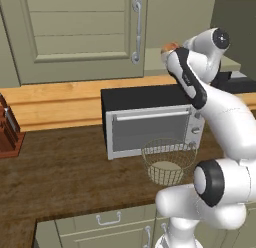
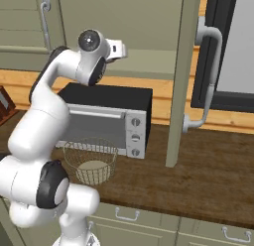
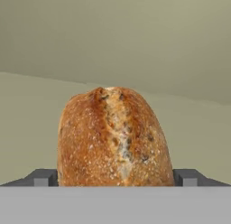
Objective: Open the cabinet, pick up the bread from the cabinet and place it in the basket. Then move the basket to the dining counter.
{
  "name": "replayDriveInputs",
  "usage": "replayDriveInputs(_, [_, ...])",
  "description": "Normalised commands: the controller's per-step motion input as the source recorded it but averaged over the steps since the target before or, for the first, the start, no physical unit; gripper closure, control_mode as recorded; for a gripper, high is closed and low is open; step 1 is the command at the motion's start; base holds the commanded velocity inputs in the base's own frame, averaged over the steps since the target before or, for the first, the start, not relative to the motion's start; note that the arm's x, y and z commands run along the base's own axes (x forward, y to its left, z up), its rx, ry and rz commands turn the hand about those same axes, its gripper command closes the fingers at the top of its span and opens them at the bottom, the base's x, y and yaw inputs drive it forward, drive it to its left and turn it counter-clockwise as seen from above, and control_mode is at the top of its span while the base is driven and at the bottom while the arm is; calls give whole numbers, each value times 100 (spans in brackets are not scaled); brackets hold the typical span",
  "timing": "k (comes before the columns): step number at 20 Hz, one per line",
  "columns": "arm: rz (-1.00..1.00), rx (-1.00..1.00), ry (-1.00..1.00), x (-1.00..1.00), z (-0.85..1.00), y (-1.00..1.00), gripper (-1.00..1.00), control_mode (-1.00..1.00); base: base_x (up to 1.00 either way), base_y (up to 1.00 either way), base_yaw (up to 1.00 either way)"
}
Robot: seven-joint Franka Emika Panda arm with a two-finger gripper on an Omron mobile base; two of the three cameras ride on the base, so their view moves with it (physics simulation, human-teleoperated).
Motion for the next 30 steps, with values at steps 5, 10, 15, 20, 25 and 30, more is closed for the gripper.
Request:
replayDriveInputs(5, [-12, 3, -1, -100, 49, 0, 100, -100, 0, 0, 0])
replayDriveInputs(10, [-16, 8, 0, -100, 26, 0, 100, -100, 0, 0, 0])
replayDriveInputs(15, [-9, 14, 12, -100, 8, 0, 100, -100, 0, 0, 0])
replayDriveInputs(20, [-5, 14, 16, -100, 0, 0, 100, -100, 0, 0, 0])
replayDriveInputs(25, [-1, 3, 33, -91, -27, 14, 100, -100, 0, 0, 0])
replayDriveInputs(30, [0, -1, 48, -32, -61, 38, 100, -100, 0, 0, 0])
